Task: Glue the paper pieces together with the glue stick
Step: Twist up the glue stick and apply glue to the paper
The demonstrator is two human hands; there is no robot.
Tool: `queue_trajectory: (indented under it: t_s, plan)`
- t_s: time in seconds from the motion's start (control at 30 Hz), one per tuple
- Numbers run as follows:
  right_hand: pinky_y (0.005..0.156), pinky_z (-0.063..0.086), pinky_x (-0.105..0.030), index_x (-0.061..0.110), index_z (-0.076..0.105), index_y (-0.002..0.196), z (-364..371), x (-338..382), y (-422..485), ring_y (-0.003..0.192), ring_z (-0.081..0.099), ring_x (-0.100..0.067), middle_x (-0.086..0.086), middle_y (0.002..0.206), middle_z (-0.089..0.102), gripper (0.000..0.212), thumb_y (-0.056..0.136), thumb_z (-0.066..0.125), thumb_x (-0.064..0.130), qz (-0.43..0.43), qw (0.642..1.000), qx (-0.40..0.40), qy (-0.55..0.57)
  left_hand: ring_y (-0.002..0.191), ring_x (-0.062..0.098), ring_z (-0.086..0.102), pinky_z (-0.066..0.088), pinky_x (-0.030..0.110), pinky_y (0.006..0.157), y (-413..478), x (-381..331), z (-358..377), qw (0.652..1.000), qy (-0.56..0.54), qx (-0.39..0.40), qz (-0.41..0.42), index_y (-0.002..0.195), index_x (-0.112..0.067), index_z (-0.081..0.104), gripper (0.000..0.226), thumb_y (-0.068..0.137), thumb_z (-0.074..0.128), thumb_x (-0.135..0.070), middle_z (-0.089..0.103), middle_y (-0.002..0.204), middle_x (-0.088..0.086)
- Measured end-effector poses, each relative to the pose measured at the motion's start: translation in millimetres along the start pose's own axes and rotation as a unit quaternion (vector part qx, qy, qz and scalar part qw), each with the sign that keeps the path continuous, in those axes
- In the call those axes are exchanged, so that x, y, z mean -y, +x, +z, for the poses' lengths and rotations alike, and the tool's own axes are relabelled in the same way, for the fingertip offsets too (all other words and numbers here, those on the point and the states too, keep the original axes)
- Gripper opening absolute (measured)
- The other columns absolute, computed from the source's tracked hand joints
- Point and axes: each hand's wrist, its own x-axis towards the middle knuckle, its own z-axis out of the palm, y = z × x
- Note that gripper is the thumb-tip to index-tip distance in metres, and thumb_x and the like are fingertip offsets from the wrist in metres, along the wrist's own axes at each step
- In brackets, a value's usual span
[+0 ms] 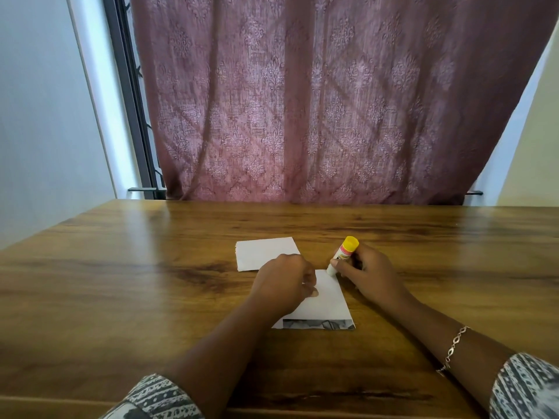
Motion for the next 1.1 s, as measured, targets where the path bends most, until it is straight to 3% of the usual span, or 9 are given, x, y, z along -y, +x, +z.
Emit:
queue_trajectory:
  t_s: [0.27, 0.43, 0.57, 0.8, 1.1]
  plan:
    - [0.054, 0.034, -0.018, 0.011, 0.058, 0.096, -6.0, 1.7, -10.2, 0.064, 0.048, -0.007, 0.009, 0.07, 0.051, 0.021, 0.085, 0.058, 0.028, -0.009, 1.0, 0.015, 0.001, 0.103, 0.018, 0.057, 0.045, 0.024, 0.087, -1.4, 1.0, 0.8, 1.0, -0.002, -0.009, 0.013, 0.109, -0.013, 0.066, 0.025, 0.085, 0.062, -0.022, 0.063, 0.117, 0.005]
    - [0.054, 0.033, -0.018, 0.01, 0.059, 0.098, -9.3, 3.7, -15.1, 0.065, 0.048, -0.007, 0.004, 0.074, 0.055, 0.022, 0.085, 0.058, 0.028, -0.017, 1.0, 0.016, 0.009, 0.102, 0.017, 0.057, 0.045, 0.024, 0.085, -2.1, 2.3, 0.9, 1.0, 0.003, -0.015, 0.021, 0.107, -0.013, 0.066, 0.024, 0.085, 0.062, -0.023, 0.063, 0.116, 0.004]
    - [0.056, 0.037, -0.022, 0.008, 0.06, 0.097, -11.9, 5.0, -19.5, 0.07, 0.052, -0.015, -0.01, 0.087, 0.064, 0.023, 0.085, 0.058, 0.028, -0.023, 0.999, 0.021, 0.012, 0.101, 0.018, 0.057, 0.047, 0.027, 0.087, -1.6, 3.0, 1.6, 1.0, 0.006, -0.015, 0.026, 0.106, -0.013, 0.066, 0.024, 0.085, 0.061, -0.023, 0.063, 0.115, 0.005]
    - [0.067, 0.046, -0.032, 0.008, 0.06, 0.098, -18.2, 6.2, -28.1, 0.083, 0.059, -0.023, -0.012, 0.093, 0.066, 0.025, 0.084, 0.059, 0.029, -0.015, 0.999, 0.031, 0.024, 0.1, 0.018, 0.058, 0.048, 0.028, 0.087, -1.3, 3.9, 3.4, 0.999, 0.008, -0.023, 0.031, 0.104, -0.013, 0.067, 0.022, 0.085, 0.062, -0.023, 0.064, 0.113, 0.005]
    - [0.056, 0.038, -0.021, 0.011, 0.06, 0.092, -24.5, 7.2, -40.9, 0.066, 0.052, -0.012, -0.003, 0.076, 0.06, 0.021, 0.083, 0.059, 0.03, -0.019, 0.997, 0.058, 0.038, 0.099, 0.017, 0.057, 0.048, 0.028, 0.087, -1.6, 5.4, 3.8, 0.999, 0.012, -0.031, 0.038, 0.102, -0.013, 0.067, 0.021, 0.085, 0.061, -0.023, 0.064, 0.113, 0.004]
